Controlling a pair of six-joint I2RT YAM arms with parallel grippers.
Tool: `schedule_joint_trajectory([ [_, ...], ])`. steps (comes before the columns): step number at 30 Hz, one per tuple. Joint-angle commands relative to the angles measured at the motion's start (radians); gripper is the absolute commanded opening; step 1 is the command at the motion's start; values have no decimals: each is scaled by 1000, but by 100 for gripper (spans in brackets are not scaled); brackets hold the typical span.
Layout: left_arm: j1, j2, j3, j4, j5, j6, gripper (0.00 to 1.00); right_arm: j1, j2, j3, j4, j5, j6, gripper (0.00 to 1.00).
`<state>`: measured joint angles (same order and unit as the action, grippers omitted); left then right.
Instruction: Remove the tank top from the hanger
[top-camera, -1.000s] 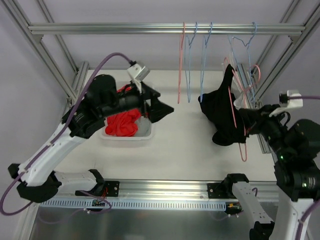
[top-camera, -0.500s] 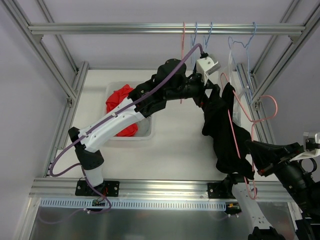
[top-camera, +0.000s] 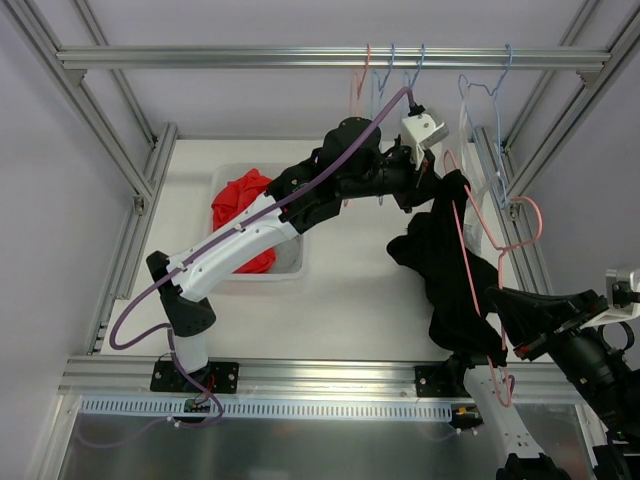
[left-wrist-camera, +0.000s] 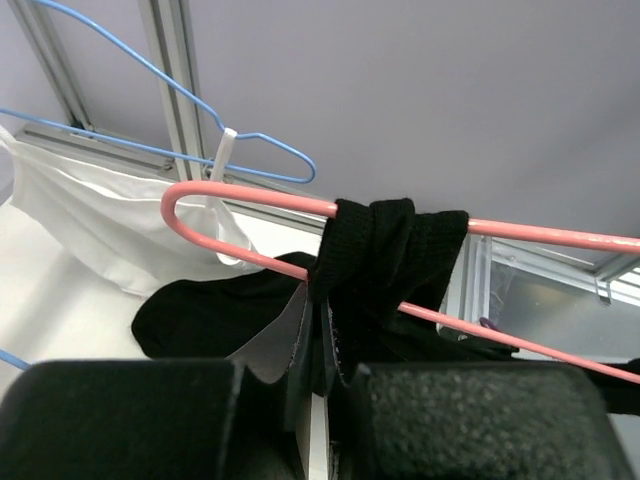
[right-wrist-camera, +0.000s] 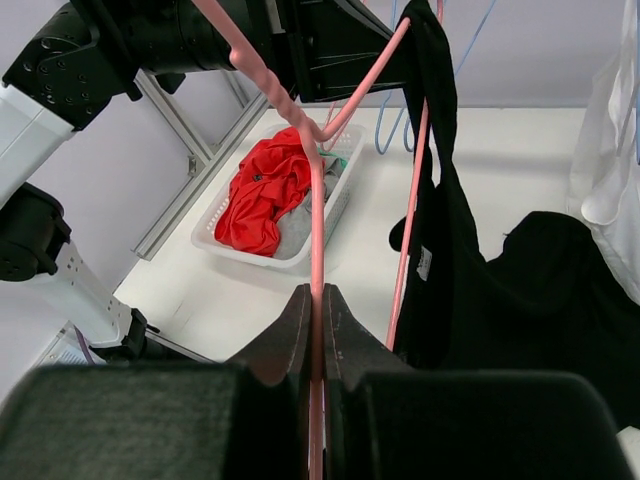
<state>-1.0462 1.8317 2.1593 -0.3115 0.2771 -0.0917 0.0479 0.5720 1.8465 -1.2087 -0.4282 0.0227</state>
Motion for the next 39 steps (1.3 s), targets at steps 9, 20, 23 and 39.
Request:
schedule_joint_trajectory([
  [9, -3, -334, -246, 69, -653, -88, 0, 49, -58, -96, 55, -119, -92, 0],
  [20, -3, -500, -323, 68, -621, -51, 0, 283, -106, 45, 121, -166, -96, 0],
  [23, -3, -538, -403, 72, -475, -68, 0, 300, -148, -79, 265, -83, -46, 0],
  [39, -31, -629, -1226, 506, -86, -264, 0, 300, -181, -956, 1906, 298, 67, 0],
])
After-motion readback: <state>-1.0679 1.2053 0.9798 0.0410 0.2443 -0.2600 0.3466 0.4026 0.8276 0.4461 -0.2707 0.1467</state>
